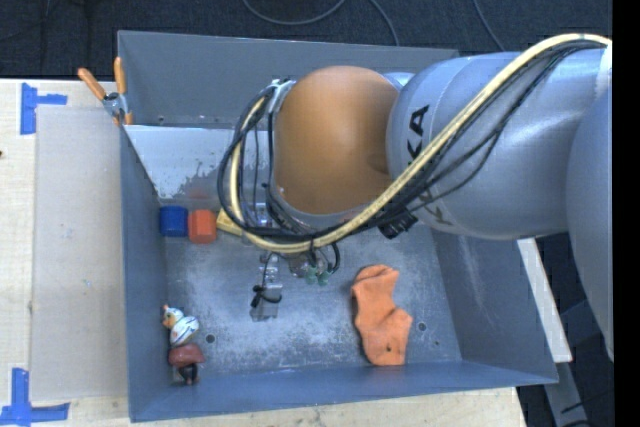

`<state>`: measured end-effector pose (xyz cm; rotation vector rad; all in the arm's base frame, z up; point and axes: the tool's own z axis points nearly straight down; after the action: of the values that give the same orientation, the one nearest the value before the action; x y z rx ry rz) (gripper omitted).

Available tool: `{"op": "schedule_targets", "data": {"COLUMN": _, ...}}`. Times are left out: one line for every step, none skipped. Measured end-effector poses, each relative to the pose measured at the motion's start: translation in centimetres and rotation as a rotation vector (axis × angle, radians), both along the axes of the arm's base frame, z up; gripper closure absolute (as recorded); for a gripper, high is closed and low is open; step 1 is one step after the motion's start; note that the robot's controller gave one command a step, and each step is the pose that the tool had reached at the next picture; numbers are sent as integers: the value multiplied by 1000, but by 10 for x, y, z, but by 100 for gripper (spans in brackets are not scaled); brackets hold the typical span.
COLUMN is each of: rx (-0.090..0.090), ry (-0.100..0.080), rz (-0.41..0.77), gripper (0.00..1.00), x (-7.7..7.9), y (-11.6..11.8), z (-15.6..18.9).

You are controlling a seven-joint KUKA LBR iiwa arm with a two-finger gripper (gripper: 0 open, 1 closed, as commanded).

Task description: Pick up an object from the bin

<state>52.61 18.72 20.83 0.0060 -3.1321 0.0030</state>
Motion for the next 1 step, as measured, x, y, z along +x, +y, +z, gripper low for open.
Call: {"op": "schedule_targets", "data": {"rx": 1, "ry": -7, "rz": -5, "gripper": 0, "x": 1, "y": -1, "z": 5}}
